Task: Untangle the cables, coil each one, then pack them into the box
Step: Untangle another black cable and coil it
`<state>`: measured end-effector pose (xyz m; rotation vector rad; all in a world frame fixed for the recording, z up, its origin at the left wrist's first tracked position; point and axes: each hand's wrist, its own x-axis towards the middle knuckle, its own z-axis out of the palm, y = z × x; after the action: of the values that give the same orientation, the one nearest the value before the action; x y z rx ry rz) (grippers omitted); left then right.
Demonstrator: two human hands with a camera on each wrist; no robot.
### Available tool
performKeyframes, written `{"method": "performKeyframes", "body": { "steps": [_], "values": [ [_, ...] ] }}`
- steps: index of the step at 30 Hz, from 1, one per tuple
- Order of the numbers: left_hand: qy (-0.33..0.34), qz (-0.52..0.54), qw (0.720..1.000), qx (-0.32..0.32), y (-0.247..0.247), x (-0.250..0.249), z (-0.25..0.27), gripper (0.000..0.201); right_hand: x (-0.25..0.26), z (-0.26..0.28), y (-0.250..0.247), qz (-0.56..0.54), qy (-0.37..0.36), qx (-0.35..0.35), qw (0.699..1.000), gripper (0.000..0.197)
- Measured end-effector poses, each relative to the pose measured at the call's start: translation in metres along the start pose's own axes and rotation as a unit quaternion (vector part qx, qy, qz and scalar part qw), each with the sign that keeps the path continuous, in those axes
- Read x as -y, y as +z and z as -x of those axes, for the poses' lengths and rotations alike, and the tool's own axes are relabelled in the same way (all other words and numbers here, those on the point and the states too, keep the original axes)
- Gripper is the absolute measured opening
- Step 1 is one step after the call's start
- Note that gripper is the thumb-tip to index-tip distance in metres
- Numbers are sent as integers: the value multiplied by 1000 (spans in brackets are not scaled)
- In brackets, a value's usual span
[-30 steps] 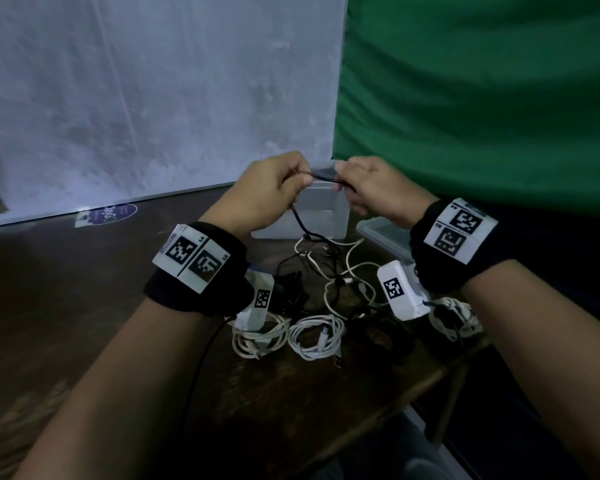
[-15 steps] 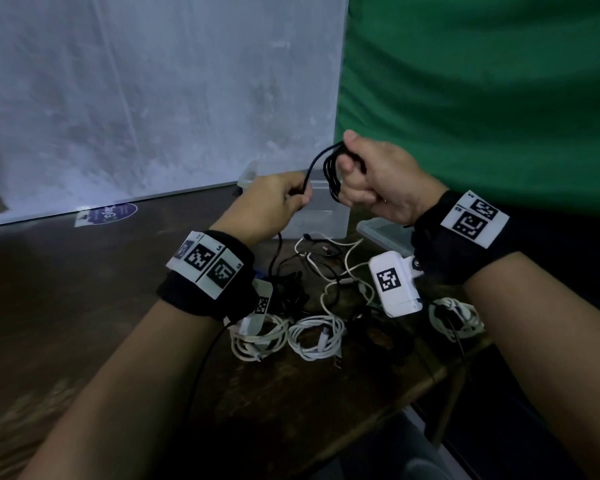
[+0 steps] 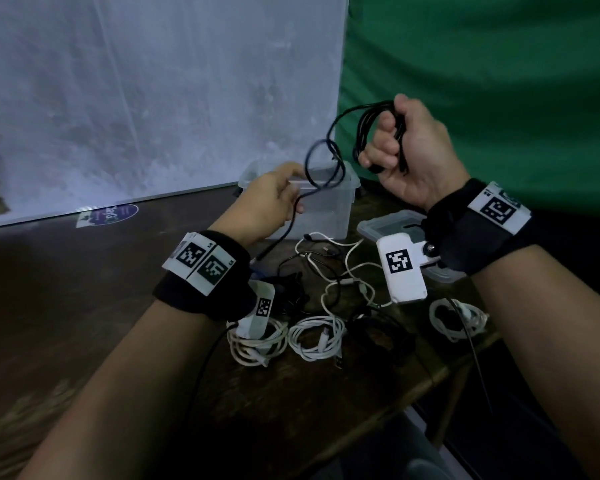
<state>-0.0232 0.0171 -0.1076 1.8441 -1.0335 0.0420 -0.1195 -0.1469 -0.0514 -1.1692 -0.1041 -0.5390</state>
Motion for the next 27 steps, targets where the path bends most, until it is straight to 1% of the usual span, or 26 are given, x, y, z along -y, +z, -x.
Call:
{"method": "performKeyframes", "body": {
  "steps": [2, 3, 6, 8, 9, 11, 12, 14, 15, 16, 18, 21, 23, 25, 26, 27],
  "values": [
    [13, 45, 999, -24, 1, -6, 2, 16, -1, 1, -1, 42, 17, -3, 999, 44],
    [7, 80, 996, -30, 2, -10, 2, 12, -2, 1, -1, 63, 27, -2, 998, 44],
    [-18, 158, 987, -35, 5, -20, 3, 18, -11, 1, -1, 120, 49, 5, 992, 43],
    [-29, 187, 980, -57, 4, -23, 3, 16, -17, 0, -2, 162, 60, 10, 985, 42],
    [-37, 202, 976, -71, 2, -24, 3, 25, -19, 0, -3, 181, 64, 11, 981, 42],
    [-58, 265, 959, -87, -1, -25, 0, 39, -22, 1, -5, 209, 73, 7, 975, 42],
    [-70, 304, 946, -91, -3, -26, -2, 41, -23, 2, -6, 221, 78, 6, 972, 43],
    [-88, 368, 920, -100, -5, -28, -4, 31, -25, 2, -7, 244, 90, 4, 966, 43],
    [-88, 381, 915, -103, -6, -28, -4, 25, -26, 3, -8, 253, 94, 3, 963, 44],
    [-83, 381, 915, -105, -6, -27, -4, 20, -27, 3, -8, 261, 97, 2, 961, 44],
    [-69, 352, 928, -95, -4, -24, -3, 15, -28, 2, -9, 268, 99, -5, 958, 44],
    [-54, 268, 960, -64, -3, -18, -1, 17, -28, -1, -10, 266, 96, -35, 958, 44],
    [-42, 230, 970, -66, -5, -16, -1, 18, -27, -4, -14, 260, 95, -63, 959, 44],
    [-43, 234, 965, -109, -9, -15, -3, 20, -26, -6, -21, 262, 103, -91, 955, 43],
    [-54, 257, 955, -138, -11, -15, -5, 21, -28, -7, -25, 268, 109, -105, 952, 43],
    [-70, 294, 938, -167, -14, -14, -6, 20, -29, -7, -28, 276, 114, -118, 947, 42]
  ]
}}
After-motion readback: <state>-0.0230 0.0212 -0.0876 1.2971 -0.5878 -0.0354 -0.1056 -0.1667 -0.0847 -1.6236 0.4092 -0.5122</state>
